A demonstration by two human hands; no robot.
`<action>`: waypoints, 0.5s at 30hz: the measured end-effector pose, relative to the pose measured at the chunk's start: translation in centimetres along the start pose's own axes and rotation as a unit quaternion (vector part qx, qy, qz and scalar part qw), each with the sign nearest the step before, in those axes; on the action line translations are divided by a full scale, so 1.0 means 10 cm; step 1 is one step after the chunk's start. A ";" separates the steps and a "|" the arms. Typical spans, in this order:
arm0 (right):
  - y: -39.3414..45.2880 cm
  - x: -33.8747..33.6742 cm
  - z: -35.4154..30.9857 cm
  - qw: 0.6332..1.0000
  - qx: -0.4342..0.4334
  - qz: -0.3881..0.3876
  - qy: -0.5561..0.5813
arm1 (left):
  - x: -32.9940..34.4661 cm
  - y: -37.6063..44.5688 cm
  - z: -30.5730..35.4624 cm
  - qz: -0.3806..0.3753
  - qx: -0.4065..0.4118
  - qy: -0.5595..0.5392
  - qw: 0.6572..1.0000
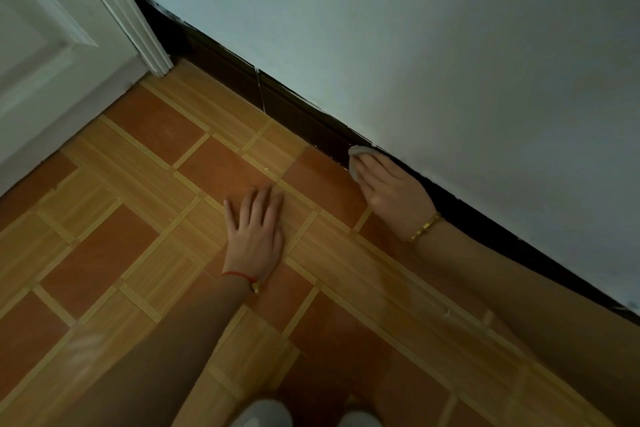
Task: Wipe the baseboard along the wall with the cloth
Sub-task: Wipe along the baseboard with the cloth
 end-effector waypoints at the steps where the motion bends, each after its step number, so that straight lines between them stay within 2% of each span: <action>1: 0.12 -0.06 0.00 1.000 -0.001 0.023 0.010 | 0.01 0.00 -0.01 0.008 -0.001 -0.009 1.000; 3: 0.43 -0.11 -0.03 0.999 -0.003 0.032 0.000 | 0.00 0.00 -0.02 0.019 0.003 -0.027 0.999; 8: 0.97 -0.14 -0.13 1.000 0.005 -0.009 -0.024 | -0.02 0.00 -0.03 0.020 0.009 -0.044 0.999; 15: 0.29 -0.14 0.00 0.998 0.022 0.062 -0.004 | -0.02 0.00 -0.05 0.021 0.013 -0.039 0.999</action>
Point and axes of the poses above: each hand's wrist, its own y-axis towards the middle knuckle, its own x-axis out of the palm, z = x × y, the point moved 5 cm from there along y, towards the middle knuckle, and after that the axes turned 11 degrees about -z, right-handed, at the moved point
